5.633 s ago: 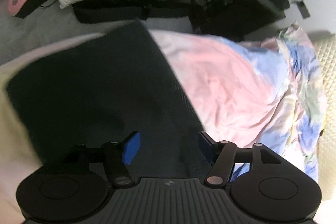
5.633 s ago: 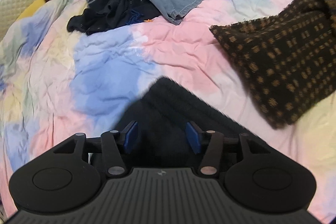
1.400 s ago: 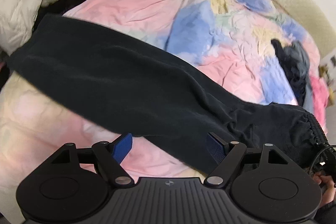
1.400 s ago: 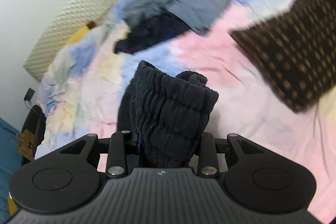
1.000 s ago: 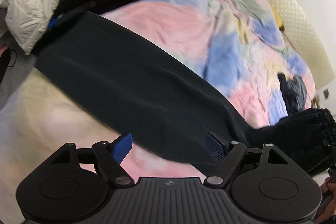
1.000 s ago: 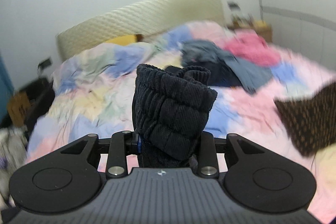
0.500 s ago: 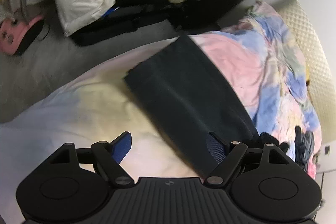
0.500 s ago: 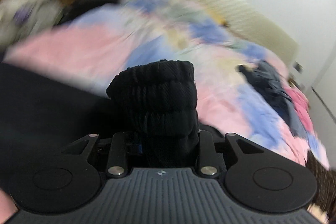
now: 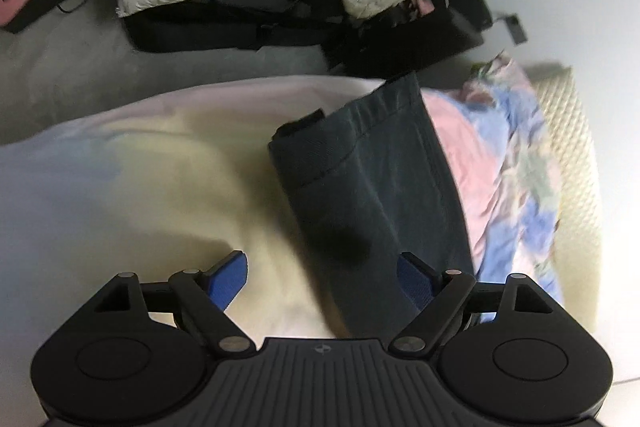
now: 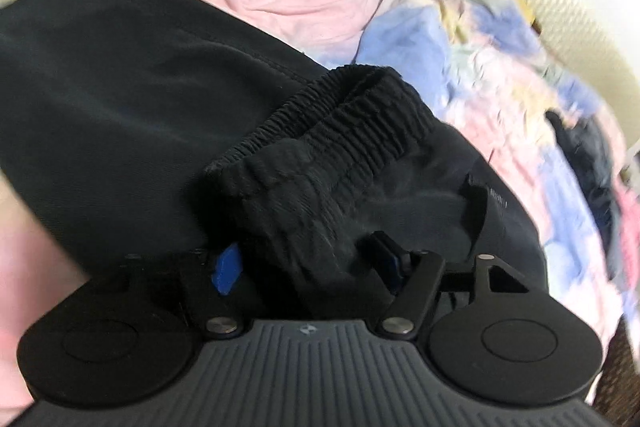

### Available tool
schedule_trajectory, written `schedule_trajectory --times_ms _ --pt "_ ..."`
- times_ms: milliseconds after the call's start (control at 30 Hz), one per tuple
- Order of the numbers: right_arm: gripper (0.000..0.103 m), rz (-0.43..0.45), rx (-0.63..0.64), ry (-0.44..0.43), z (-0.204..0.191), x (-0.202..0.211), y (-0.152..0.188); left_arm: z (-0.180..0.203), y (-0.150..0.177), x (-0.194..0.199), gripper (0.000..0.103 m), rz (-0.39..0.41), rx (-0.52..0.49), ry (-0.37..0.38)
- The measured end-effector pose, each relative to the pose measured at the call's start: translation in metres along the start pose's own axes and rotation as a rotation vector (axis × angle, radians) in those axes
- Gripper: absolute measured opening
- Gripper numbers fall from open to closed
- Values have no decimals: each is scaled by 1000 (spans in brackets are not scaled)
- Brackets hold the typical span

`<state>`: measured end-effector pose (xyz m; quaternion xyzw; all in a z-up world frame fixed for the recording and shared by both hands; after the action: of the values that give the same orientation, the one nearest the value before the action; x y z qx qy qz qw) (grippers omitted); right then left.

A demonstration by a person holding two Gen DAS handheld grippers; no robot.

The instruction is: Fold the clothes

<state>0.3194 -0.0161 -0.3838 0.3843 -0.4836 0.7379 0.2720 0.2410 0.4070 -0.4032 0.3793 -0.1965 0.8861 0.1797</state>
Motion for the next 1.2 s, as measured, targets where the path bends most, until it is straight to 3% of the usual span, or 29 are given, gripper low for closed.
schedule_trajectory --times_ms 300,367,400,467,567,733,833,967,1200 --pt "72 -87 -181 -3 12 52 41 8 -36 -43 79 126 17 30" --pt "72 -95 -197 11 17 54 49 15 -43 -48 58 143 -9 13" --pt "72 -93 -209 17 19 57 50 19 -46 -49 55 147 -27 8" --pt "72 -83 -237 27 23 62 53 29 -52 -51 38 156 -65 -1" --pt "72 -64 -289 36 35 71 57 54 -53 -40 28 184 -156 -1" --pt "72 -35 -390 42 72 78 73 136 -40 -4 25 276 -364 51" --pt "72 -22 -451 42 90 84 89 202 -13 17 24 274 -548 160" --pt "72 -9 -521 41 113 89 110 285 36 39 24 318 -731 237" --pt "72 15 -629 42 159 102 155 402 157 58 23 369 -1000 366"
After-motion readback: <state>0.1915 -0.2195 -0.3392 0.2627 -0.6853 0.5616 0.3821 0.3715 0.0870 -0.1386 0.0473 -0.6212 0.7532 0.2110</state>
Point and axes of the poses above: each gripper's, at about its wrist camera, not at the fingertips, and x roughly against the way its jaws point, z to its right, y to its underside, the point moved 7 cm from there along -x, roughly the way its jaws point, and after that the axes turned 4 degrees about -y, right-handed, at the moved point
